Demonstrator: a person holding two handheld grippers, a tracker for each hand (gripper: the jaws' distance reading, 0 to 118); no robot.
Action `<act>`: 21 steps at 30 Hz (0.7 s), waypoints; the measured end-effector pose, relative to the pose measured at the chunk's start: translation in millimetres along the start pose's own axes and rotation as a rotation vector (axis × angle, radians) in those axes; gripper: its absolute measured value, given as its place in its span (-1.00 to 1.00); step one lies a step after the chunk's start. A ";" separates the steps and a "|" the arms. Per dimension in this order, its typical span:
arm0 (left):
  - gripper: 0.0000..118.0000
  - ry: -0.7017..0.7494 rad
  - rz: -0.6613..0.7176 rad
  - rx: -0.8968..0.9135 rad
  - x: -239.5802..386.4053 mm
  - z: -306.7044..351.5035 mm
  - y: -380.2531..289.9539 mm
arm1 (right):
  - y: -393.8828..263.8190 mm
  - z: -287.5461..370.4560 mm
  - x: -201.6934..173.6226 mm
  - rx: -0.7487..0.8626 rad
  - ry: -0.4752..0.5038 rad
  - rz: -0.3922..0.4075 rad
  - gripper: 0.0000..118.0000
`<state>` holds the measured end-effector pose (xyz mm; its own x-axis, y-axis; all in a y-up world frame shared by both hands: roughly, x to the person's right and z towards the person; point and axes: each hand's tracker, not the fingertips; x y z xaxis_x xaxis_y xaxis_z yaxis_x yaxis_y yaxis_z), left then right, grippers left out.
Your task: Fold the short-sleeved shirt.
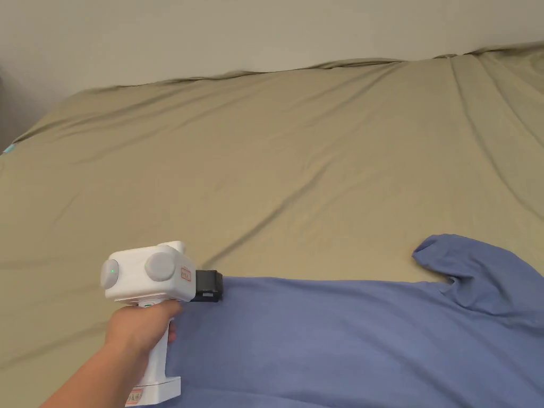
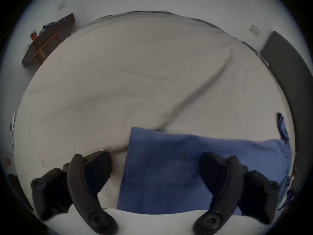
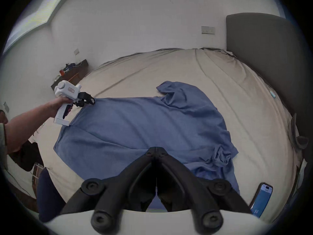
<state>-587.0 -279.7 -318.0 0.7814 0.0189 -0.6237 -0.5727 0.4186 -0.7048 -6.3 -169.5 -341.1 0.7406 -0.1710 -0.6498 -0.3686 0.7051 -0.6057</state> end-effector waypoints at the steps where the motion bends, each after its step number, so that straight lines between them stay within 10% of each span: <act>1: 0.88 0.032 -0.032 0.000 4.7 0.9 -1.6 | 1.3 -0.9 0.0 -0.002 0.000 -0.002 -0.96; 4: -0.03 0.016 -0.094 0.079 15.5 20.9 -6.3 | -3.6 -4.1 16.4 -0.006 -0.008 -0.013 -0.96; 5: -0.95 -0.014 -0.115 0.087 19.6 26.0 -8.8 | -2.1 -6.2 17.1 -0.009 -0.018 -0.017 -0.96; 14: -0.96 -0.250 0.039 0.256 -0.7 79.1 -15.0 | 38.0 -21.9 58.3 0.026 0.007 -0.126 -0.84; 17: -0.96 -0.284 0.019 0.266 -11.1 106.9 -19.4 | 73.7 -51.5 96.4 -0.037 0.033 -0.095 1.00; 21: -0.96 -0.330 0.027 0.271 -7.3 134.7 -29.1 | 110.2 -98.1 132.4 -0.185 0.020 -0.039 1.00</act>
<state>-542.7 -169.8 -247.4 0.8294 0.3048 -0.4681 -0.5430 0.6364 -0.5478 -4.1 -182.0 -539.0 0.7461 -0.2106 -0.6316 -0.4377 0.5597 -0.7037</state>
